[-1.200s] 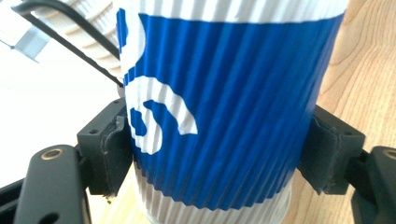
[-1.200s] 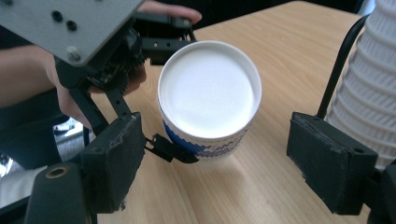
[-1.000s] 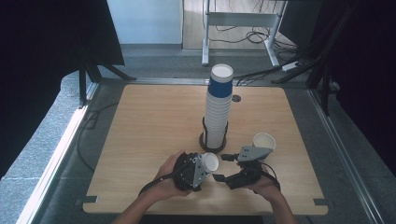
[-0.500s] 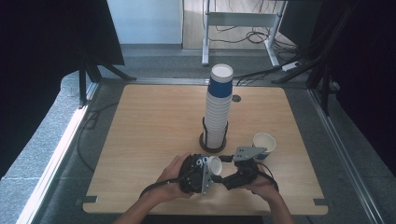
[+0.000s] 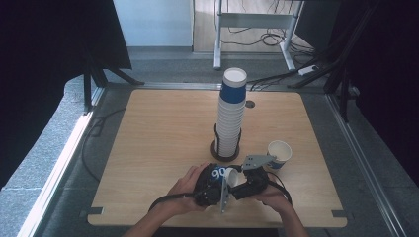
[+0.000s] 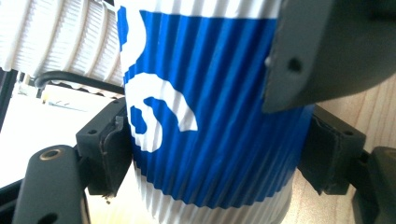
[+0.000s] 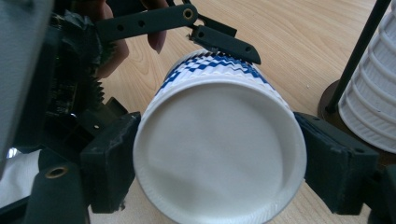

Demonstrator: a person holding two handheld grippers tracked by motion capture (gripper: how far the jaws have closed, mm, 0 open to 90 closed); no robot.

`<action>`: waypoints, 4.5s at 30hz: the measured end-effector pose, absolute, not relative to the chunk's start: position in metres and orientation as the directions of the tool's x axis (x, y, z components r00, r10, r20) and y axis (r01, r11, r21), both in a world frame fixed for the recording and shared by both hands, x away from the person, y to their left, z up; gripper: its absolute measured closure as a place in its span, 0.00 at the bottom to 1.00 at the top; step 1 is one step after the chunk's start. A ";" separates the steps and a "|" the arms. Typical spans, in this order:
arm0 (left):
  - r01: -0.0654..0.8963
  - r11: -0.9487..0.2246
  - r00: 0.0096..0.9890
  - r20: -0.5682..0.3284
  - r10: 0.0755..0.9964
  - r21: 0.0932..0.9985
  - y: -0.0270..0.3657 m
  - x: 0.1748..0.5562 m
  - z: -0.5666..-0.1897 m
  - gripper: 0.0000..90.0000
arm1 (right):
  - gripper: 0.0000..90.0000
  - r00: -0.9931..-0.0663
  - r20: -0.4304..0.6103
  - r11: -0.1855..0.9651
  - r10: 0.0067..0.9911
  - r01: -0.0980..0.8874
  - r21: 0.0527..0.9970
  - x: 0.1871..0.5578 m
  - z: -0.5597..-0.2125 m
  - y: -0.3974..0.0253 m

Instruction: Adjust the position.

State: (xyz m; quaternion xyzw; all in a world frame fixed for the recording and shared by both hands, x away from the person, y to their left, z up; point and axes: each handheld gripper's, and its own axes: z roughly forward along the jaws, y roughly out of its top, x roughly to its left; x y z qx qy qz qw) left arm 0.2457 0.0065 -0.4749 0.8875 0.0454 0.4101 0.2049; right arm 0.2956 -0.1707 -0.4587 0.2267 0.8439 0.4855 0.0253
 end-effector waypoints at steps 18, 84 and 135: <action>-0.067 -0.861 0.714 0.627 0.312 0.504 0.020 0.249 -0.466 0.09 | 0.29 -0.893 0.233 0.345 0.386 0.374 0.861 0.299 -0.461 -0.182; -0.168 -0.907 0.645 0.739 0.194 0.386 0.024 0.251 -0.467 0.23 | 0.20 -0.942 0.138 0.840 0.307 0.336 0.426 0.321 -0.397 -0.171; -0.174 -0.928 0.650 0.746 0.143 0.330 0.010 0.249 -0.473 0.18 | 0.29 -0.959 0.182 0.929 0.216 0.260 0.265 0.347 -0.420 -0.118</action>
